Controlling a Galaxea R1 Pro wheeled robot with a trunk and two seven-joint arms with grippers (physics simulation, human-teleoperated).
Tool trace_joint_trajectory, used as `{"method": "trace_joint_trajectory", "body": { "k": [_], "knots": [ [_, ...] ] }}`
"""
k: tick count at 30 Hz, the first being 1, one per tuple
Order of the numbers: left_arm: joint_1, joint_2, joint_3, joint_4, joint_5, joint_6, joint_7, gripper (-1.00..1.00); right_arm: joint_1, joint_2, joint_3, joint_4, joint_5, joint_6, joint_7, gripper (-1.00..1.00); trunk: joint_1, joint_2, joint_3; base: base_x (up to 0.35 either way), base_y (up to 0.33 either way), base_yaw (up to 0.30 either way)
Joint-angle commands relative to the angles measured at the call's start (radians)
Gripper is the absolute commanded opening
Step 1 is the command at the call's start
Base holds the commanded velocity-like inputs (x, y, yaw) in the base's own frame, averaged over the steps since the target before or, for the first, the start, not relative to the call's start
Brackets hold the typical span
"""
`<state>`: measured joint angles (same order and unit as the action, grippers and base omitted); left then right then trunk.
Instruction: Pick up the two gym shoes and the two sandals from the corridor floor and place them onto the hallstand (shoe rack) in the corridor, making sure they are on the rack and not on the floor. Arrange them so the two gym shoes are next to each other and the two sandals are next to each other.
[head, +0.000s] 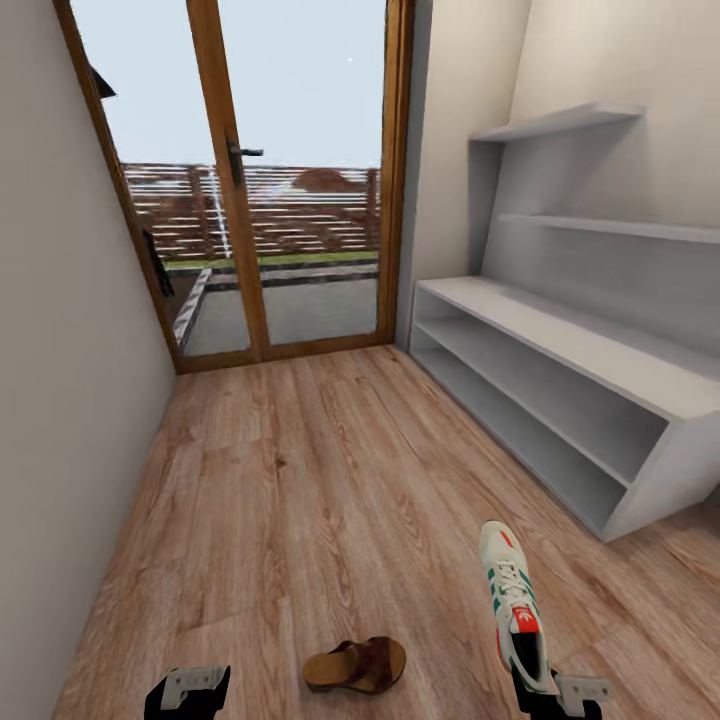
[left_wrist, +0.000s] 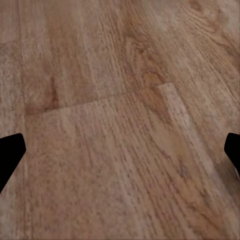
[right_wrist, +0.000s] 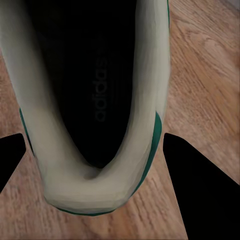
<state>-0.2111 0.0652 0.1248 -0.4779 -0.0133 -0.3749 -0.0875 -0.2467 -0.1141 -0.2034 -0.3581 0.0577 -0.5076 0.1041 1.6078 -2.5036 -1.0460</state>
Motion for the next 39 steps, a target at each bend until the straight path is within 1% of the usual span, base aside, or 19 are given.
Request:
{"method": "trace_joint_trajectory", "body": {
  "k": [1,7,11,16,17,18,19,20,21,23,24,25,26,28,30,31,33,34,39],
  "knots": [
    [-0.001,-0.001,0.007,0.001,-0.003,-0.003,-0.009,1.00,0.000,0.001,-0.008,0.000,0.005,-0.003,0.006,-1.00,0.000,0.000,-0.001,0.003,0.006,-0.002],
    [-0.001,-0.001,0.007,0.001,-0.004,-0.002,-0.010,1.00,0.000,0.001,-0.008,0.000,0.005,-0.003,0.008,-1.00,0.000,0.000,-0.001,0.001,0.002,-0.001],
    [-0.003,0.002,-0.003,-0.001,-0.011,0.003,-0.020,1.00,-0.001,0.001,-0.006,-0.014,0.010,-0.002,0.014,-1.00,0.000,0.000,-0.001,0.000,0.000,0.000],
    [-0.008,0.006,-0.016,-0.001,-0.039,0.011,-0.024,1.00,-0.002,0.001,0.004,-0.109,0.015,0.013,0.017,-1.00,0.000,0.000,-0.001,0.000,0.000,0.000],
    [-0.011,0.007,-0.021,-0.002,-0.055,0.016,-0.027,1.00,-0.002,0.000,0.015,-0.156,0.016,0.032,0.018,-1.00,0.000,0.000,-0.001,0.000,0.000,0.000],
    [-0.018,0.008,-0.027,-0.002,-0.086,0.028,-0.037,1.00,-0.004,-0.001,0.037,-0.227,0.018,0.086,0.019,-1.00,0.000,0.000,-0.001,0.000,0.000,0.000],
    [-0.023,0.008,-0.029,-0.002,-0.099,0.036,-0.043,1.00,-0.005,-0.001,0.045,-0.250,0.019,0.110,0.021,-1.00,0.000,0.000,-0.001,0.000,0.000,0.000],
    [-0.051,0.008,-0.032,-0.002,-0.147,0.075,-0.066,1.00,-0.017,-0.002,0.072,-0.318,0.020,0.187,0.032,-1.00,0.000,0.000,-0.001,0.000,0.000,0.000],
    [-0.064,0.008,-0.033,-0.002,-0.166,0.095,-0.078,1.00,-0.024,-0.002,0.082,-0.341,0.020,0.214,0.040,-1.00,0.000,0.000,-0.001,0.000,0.000,0.000],
    [-0.124,0.007,-0.035,-0.002,-0.259,0.201,-0.148,1.00,-0.058,-0.002,0.122,-0.429,0.021,0.317,0.090,-1.00,0.000,0.000,-0.001,0.000,0.000,0.000],
    [-0.139,0.007,-0.035,-0.002,-0.285,0.231,-0.170,1.00,-0.067,-0.002,0.132,-0.449,0.021,0.341,0.108,-1.00,0.000,0.000,-0.001,0.000,0.000,0.000],
    [-0.170,0.005,-0.035,-0.002,-0.339,0.287,-0.218,1.00,-0.085,-0.002,0.151,-0.489,0.021,0.390,0.152,-1.00,0.000,0.000,-0.001,0.000,0.000,0.000],
    [-0.183,0.005,-0.035,-0.002,-0.362,0.310,-0.239,1.00,-0.093,-0.002,0.159,-0.505,0.021,0.410,0.171,-1.00,0.000,0.000,-0.001,0.000,0.000,0.000],
    [-0.277,0.003,-0.034,-0.002,-0.474,0.400,-0.352,1.00,-0.131,-0.002,0.184,-0.615,0.019,0.531,0.301,-1.00,0.000,0.000,-0.001,0.000,0.000,0.000],
    [-0.303,0.002,-0.035,-0.002,-0.493,0.412,-0.391,1.00,-0.138,-0.004,0.185,-0.648,0.017,0.567,0.341,-1.00,0.000,0.000,-0.001,0.000,0.000,0.000],
    [-0.324,0.002,-0.039,-0.005,-0.528,0.418,-0.462,1.00,-0.143,-0.010,0.185,-0.673,0.018,0.607,0.418,-1.00,0.000,0.000,-0.001,0.000,0.000,0.000],
    [-0.325,0.003,-0.039,-0.005,-0.543,0.414,-0.476,1.00,-0.144,-0.013,0.184,-0.680,0.019,0.616,0.442,-1.00,0.000,0.000,-0.001,0.022,0.000,0.000],
    [-0.323,0.003,-0.040,-0.003,-0.552,0.410,-0.485,1.00,-0.144,-0.022,0.185,-0.684,0.022,0.619,0.455,-1.00,0.000,0.000,-0.001,0.285,0.000,0.000],
    [-0.322,-0.004,-0.041,-0.002,-0.554,0.408,-0.487,1.00,-0.144,-0.025,0.186,-0.687,0.024,0.621,0.457,-1.00,0.000,0.000,-0.001,0.249,0.000,0.000]
  ]
}}
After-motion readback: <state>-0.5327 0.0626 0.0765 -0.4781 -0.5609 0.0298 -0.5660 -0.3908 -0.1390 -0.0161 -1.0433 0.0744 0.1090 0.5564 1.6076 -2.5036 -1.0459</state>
